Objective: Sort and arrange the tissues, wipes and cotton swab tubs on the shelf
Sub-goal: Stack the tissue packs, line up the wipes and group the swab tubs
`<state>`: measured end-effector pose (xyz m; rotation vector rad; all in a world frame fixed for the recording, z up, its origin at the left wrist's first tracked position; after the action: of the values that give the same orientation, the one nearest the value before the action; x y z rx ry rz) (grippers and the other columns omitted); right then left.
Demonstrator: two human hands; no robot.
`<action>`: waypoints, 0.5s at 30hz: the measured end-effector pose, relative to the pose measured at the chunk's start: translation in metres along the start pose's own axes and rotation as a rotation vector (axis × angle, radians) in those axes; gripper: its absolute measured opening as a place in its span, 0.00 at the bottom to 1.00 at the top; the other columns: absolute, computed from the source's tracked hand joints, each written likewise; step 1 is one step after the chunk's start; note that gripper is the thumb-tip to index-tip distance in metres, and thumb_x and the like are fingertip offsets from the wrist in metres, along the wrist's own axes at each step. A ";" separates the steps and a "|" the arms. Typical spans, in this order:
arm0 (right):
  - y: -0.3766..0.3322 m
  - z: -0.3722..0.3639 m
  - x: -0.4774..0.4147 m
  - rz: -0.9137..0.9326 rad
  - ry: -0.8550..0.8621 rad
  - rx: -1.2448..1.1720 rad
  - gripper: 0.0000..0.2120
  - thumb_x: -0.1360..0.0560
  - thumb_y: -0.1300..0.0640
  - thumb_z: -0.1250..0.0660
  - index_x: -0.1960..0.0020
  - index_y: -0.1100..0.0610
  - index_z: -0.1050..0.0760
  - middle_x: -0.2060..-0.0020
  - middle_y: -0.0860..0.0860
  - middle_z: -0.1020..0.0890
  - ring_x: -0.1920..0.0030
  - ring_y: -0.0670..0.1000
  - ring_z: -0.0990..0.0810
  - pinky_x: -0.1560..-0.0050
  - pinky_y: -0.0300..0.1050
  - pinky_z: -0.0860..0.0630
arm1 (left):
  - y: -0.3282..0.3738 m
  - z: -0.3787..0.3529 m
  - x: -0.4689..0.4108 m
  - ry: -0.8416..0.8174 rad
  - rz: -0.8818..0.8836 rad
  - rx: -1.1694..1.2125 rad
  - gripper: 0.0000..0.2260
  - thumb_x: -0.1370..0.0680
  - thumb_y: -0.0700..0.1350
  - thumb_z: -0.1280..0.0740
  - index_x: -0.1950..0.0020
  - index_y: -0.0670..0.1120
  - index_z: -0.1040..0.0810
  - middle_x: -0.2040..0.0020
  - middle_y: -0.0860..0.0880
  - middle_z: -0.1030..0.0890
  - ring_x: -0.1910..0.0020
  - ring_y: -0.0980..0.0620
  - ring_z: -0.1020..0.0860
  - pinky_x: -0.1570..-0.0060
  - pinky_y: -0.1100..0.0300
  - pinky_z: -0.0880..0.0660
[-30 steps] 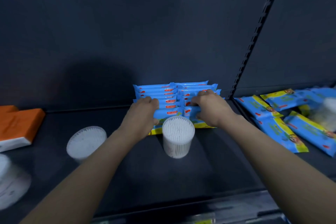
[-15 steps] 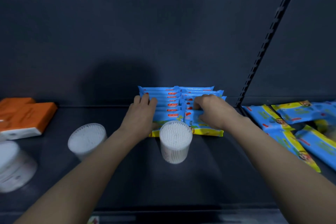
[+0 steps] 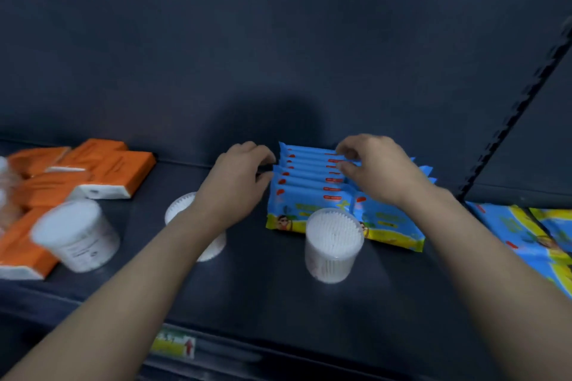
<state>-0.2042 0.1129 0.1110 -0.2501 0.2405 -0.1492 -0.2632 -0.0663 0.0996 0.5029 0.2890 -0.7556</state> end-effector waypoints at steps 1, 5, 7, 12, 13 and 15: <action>-0.009 -0.001 -0.005 0.018 0.008 -0.017 0.14 0.24 0.55 0.36 0.40 0.55 0.24 0.44 0.54 0.21 0.43 0.56 0.24 0.44 0.48 0.28 | -0.007 0.011 0.004 0.043 0.010 0.003 0.09 0.24 0.41 0.34 0.44 0.43 0.23 0.49 0.47 0.22 0.47 0.47 0.25 0.45 0.52 0.28; -0.060 -0.016 -0.029 0.116 -0.008 -0.057 0.17 0.24 0.52 0.36 0.37 0.55 0.26 0.41 0.53 0.22 0.41 0.55 0.24 0.40 0.49 0.28 | -0.050 0.053 0.025 0.183 0.083 -0.022 0.08 0.26 0.39 0.33 0.47 0.43 0.22 0.51 0.47 0.20 0.50 0.47 0.23 0.47 0.53 0.27; -0.094 -0.026 -0.041 0.181 -0.033 -0.052 0.17 0.24 0.52 0.36 0.36 0.56 0.27 0.41 0.54 0.22 0.41 0.55 0.24 0.40 0.48 0.28 | -0.081 0.072 0.037 0.221 0.146 -0.045 0.07 0.27 0.38 0.32 0.50 0.43 0.21 0.54 0.45 0.20 0.52 0.45 0.23 0.49 0.54 0.27; -0.190 -0.060 -0.074 0.304 -0.110 -0.068 0.20 0.23 0.50 0.35 0.34 0.55 0.29 0.38 0.53 0.23 0.38 0.54 0.26 0.39 0.48 0.28 | -0.167 0.122 0.072 0.292 0.302 -0.073 0.06 0.28 0.37 0.31 0.52 0.40 0.21 0.55 0.43 0.20 0.54 0.45 0.22 0.53 0.63 0.33; -0.210 -0.069 -0.081 0.324 -0.143 -0.077 0.21 0.23 0.50 0.35 0.32 0.55 0.30 0.37 0.53 0.24 0.37 0.53 0.26 0.38 0.48 0.28 | -0.186 0.130 0.079 0.293 0.355 -0.071 0.06 0.27 0.37 0.32 0.50 0.40 0.21 0.53 0.43 0.20 0.52 0.46 0.23 0.52 0.63 0.33; -0.249 -0.088 -0.095 0.359 -0.211 -0.083 0.22 0.23 0.49 0.35 0.31 0.55 0.31 0.36 0.52 0.25 0.37 0.53 0.26 0.38 0.48 0.28 | -0.227 0.144 0.093 0.274 0.454 -0.093 0.08 0.27 0.38 0.32 0.48 0.41 0.22 0.51 0.43 0.20 0.51 0.45 0.23 0.50 0.59 0.32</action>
<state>-0.3468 -0.1287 0.1145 -0.2987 0.0791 0.2422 -0.3504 -0.3363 0.1069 0.5592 0.4438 -0.2298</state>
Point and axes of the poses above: each hand's wrist, its own x-axis away from the middle knuckle, its own z-axis out of the back of the hand, y = z × x, the point moved 7 cm from there along -x, towards the middle knuckle
